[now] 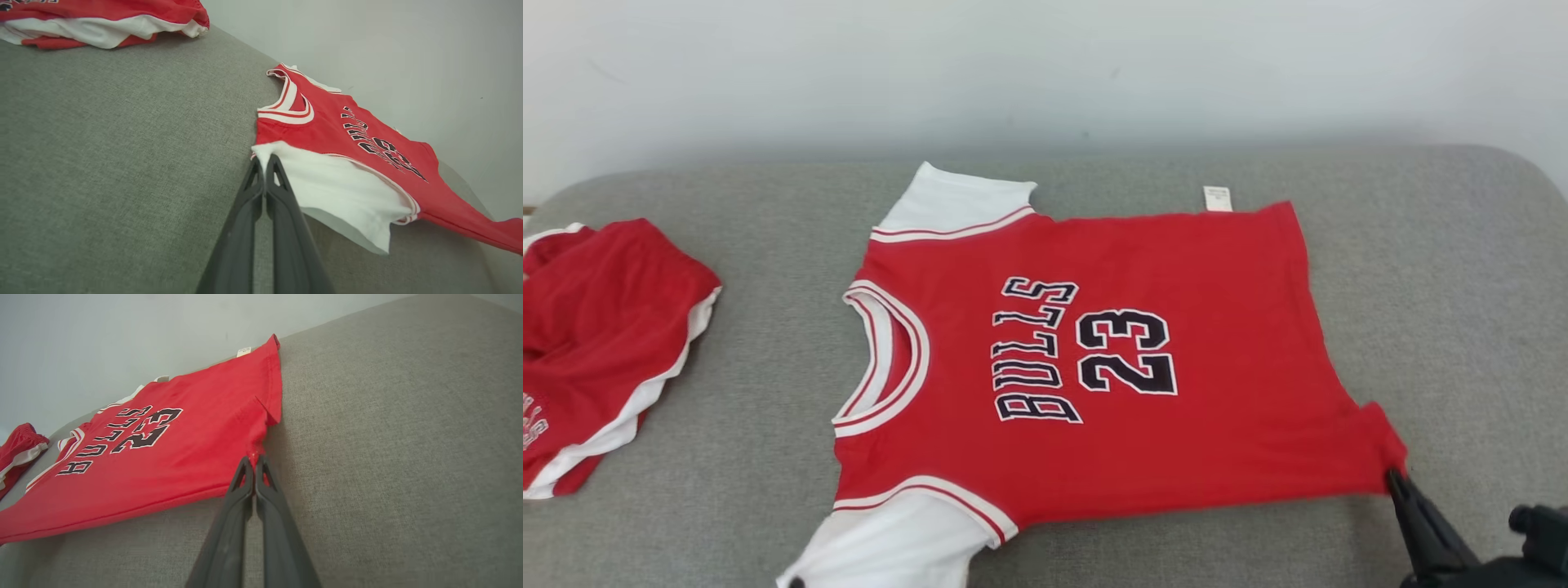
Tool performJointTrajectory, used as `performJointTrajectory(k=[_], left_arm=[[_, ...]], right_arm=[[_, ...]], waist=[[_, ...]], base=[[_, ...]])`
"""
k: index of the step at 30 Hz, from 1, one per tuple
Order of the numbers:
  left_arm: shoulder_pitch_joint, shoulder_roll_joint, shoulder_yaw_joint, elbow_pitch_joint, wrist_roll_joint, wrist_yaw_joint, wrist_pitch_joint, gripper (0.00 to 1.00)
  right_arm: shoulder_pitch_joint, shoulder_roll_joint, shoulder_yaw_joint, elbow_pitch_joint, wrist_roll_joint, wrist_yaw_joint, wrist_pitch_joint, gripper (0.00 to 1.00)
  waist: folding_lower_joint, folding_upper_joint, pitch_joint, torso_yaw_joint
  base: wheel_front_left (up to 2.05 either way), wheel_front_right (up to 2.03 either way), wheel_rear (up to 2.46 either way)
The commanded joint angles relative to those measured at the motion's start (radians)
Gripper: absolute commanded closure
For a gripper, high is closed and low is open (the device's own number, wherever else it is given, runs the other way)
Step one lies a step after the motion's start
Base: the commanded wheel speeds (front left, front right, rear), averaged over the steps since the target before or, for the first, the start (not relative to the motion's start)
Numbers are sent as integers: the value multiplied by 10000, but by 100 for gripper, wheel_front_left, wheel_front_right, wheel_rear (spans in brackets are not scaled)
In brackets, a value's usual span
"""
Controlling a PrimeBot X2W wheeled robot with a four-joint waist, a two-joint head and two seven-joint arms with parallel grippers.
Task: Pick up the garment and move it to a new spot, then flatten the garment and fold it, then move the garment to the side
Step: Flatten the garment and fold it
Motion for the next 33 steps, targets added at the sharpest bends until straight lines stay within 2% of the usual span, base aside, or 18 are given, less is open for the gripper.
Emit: performJointTrajectory(k=[1,9,20,26,33], left_arm=[[285,-133,-2,169,-102,-129,-92,100],[108,-285,42,592,236,-541,-91,100],[-1768,257,146,540,833,-1056,110,100],[-3350,452,-163,1183,1076,-1251,650,100],[-5347,559,-286,3232,993,-1751,796,100]], right_arm=[[385,80,-192,-76,-72,-6,153,100],[1037,497,-1017,-513,-517,-6,717,100],[284,1134,-1556,-1226,-780,-6,1043,100],[-770,1475,-1601,-725,-1181,-6,1563,100],[-2300,1933,-1443,591,-1431,-4,2065,100]], waist=[[2,2,-218,231],[2,2,-347,227],[2,2,-276,-16],[2,2,89,-228],[2,2,647,-434]], base=[[0,0,0],[0,0,0],[0,0,0],[0,0,0],[0,0,0]])
